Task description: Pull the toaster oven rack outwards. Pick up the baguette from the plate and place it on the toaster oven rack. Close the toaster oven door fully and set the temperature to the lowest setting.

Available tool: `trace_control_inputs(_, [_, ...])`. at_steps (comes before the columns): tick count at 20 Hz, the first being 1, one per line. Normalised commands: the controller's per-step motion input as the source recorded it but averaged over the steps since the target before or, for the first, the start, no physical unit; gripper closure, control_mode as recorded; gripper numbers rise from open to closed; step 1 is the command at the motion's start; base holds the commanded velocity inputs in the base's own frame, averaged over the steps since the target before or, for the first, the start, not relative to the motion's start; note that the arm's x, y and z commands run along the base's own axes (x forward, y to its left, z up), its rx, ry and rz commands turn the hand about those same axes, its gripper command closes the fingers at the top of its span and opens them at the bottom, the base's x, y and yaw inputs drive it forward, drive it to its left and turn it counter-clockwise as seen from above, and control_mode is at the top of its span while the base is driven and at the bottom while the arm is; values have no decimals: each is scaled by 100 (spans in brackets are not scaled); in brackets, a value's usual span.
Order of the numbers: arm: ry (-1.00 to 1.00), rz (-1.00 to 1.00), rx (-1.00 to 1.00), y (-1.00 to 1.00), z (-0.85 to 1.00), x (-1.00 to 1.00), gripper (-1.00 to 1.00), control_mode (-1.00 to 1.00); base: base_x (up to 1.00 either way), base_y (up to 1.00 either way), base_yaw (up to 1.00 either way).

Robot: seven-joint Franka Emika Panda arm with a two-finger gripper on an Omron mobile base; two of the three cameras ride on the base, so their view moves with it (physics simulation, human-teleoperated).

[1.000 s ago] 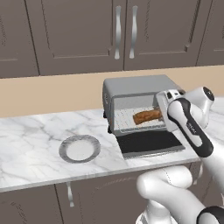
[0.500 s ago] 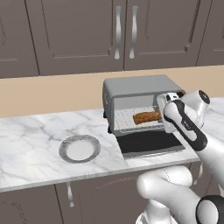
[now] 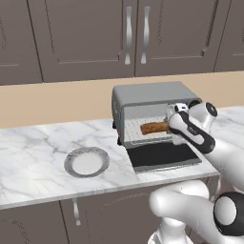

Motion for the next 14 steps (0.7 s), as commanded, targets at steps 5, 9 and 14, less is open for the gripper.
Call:
trace_control_inputs(5, [0,0,0,-1,-14,40,100,-100,0,0,0])
trace_control_inputs(9, [3,0,0,0,-28,43,100,-100,0,0,0])
trace_control_inputs(14, [2,0,0,0,-38,35,100,-100,0,0,0])
